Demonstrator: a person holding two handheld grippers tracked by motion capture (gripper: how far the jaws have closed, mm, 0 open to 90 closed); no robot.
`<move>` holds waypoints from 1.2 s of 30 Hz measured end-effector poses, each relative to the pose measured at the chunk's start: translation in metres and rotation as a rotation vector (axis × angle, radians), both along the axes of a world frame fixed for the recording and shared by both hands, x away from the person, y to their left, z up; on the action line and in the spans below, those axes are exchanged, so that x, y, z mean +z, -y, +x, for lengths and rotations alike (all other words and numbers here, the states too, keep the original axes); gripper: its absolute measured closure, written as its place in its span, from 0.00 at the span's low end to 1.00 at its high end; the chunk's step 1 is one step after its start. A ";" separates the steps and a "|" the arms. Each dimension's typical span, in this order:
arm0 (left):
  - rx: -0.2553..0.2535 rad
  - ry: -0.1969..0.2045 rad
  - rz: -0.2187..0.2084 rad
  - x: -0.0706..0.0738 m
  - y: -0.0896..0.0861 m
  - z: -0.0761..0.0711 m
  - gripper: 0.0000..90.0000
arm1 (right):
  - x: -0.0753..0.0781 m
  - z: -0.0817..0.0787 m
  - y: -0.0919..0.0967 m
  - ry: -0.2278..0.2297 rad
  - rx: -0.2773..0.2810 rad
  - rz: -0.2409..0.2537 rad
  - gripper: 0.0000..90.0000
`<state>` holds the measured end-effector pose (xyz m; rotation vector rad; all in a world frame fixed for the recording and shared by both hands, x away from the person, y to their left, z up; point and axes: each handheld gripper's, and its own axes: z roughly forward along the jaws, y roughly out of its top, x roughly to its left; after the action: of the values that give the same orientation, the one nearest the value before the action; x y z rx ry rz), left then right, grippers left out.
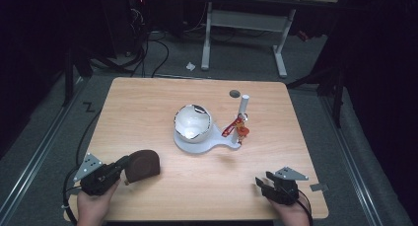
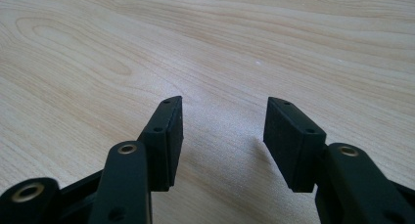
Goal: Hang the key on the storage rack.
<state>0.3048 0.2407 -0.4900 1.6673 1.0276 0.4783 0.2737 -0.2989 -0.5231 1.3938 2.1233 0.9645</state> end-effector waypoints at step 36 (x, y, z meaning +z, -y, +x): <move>0.005 0.131 0.022 0.032 0.042 -0.006 0.95 | 0.004 -0.002 0.004 0.028 0.016 0.022 0.56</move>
<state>0.2991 0.1991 -0.4579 1.6305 0.9338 0.5961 0.2718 -0.3027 -0.5188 1.3680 2.1122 1.0106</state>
